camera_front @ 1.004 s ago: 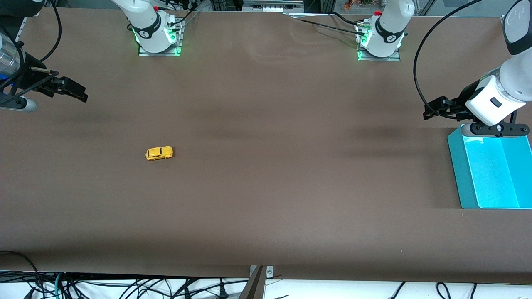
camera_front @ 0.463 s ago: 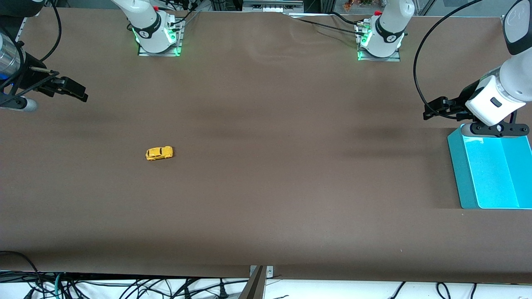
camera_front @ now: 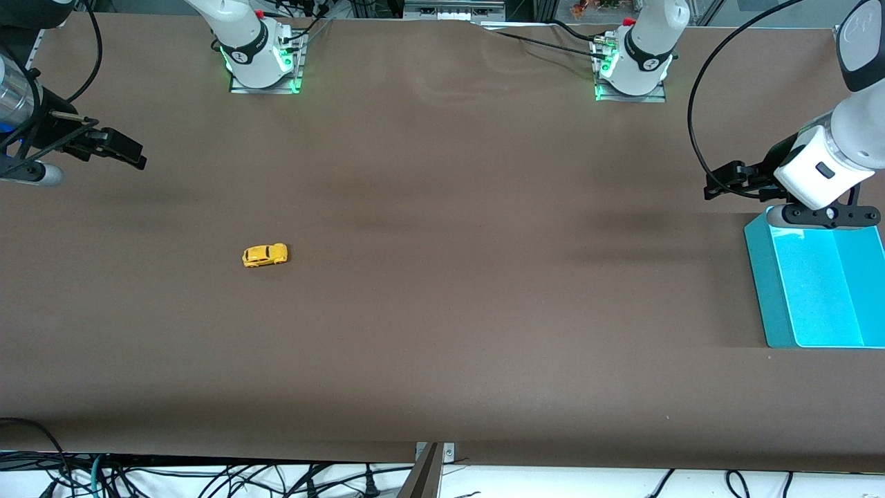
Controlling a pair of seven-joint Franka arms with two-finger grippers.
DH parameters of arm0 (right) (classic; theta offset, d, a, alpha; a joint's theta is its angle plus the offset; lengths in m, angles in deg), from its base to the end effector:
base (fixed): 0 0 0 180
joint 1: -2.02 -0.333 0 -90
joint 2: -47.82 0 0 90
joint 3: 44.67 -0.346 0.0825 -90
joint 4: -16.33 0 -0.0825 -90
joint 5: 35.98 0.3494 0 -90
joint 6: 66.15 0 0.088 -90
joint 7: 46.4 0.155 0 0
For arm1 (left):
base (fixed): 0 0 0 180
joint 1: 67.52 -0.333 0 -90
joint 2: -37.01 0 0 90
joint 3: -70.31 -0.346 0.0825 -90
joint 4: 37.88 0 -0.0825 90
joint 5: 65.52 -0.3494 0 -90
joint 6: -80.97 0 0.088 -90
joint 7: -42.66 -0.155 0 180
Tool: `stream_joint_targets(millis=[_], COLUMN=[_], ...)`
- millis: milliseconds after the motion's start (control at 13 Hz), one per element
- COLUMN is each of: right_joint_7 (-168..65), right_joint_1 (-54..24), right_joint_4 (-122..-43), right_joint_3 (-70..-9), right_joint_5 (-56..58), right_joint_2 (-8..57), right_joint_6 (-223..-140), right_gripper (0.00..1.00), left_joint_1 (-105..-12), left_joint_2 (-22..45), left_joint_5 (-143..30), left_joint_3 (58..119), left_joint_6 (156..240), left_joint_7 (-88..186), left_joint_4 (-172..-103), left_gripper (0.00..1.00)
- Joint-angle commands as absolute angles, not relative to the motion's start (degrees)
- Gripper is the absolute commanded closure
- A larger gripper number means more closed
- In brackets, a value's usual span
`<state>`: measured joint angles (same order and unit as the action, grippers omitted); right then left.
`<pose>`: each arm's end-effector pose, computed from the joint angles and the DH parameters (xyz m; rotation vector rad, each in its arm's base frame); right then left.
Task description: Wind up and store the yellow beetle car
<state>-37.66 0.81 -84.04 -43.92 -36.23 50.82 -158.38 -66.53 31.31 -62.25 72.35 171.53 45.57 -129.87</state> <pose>0.4951 0.0032 0.5576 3.1195 -0.2252 -0.1395 0.5407 -0.0366 0.5397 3.0814 0.0030 -0.1965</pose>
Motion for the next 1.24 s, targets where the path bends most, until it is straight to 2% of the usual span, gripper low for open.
stream_joint_targets(millis=[0,154,463,849,1158], right_joint_7=[-38.4,-38.2,-41.6,-66.8,-91.3], right_joint_1=[0.5,0.4,0.4,0.4,0.4], right_joint_4=[-84.6,-87.7,-91.2,-103.3,-107.2], right_joint_3=[-44.0,-44.1,-48.3,-48.5,-48.5], right_joint_5=[-36.9,-36.6,-36.7,-36.5,-36.7], right_joint_2=[51.5,51.7,51.6,50.2,44.0], right_joint_6=[-157.7,-158.3,-162.0,-180.5,-192.0], right_gripper=[0.0,0.0,0.0,0.0,0.0], left_joint_1=[-66.5,-66.5,-66.5,-66.6,-66.5], left_joint_2=[30.6,30.6,30.6,30.2,29.9], left_joint_5=[-62.8,-62.8,-62.8,-62.3,-62.4], left_joint_3=[72.5,72.5,72.5,72.4,72.4], left_joint_6=[171.3,171.3,171.3,171.3,171.2], left_joint_7=[45.4,45.4,45.4,45.3,45.9], left_joint_4=[-128.3,-128.3,-128.3,-128.3,-126.6], left_gripper=[0.0,0.0,0.0,0.0,0.0])
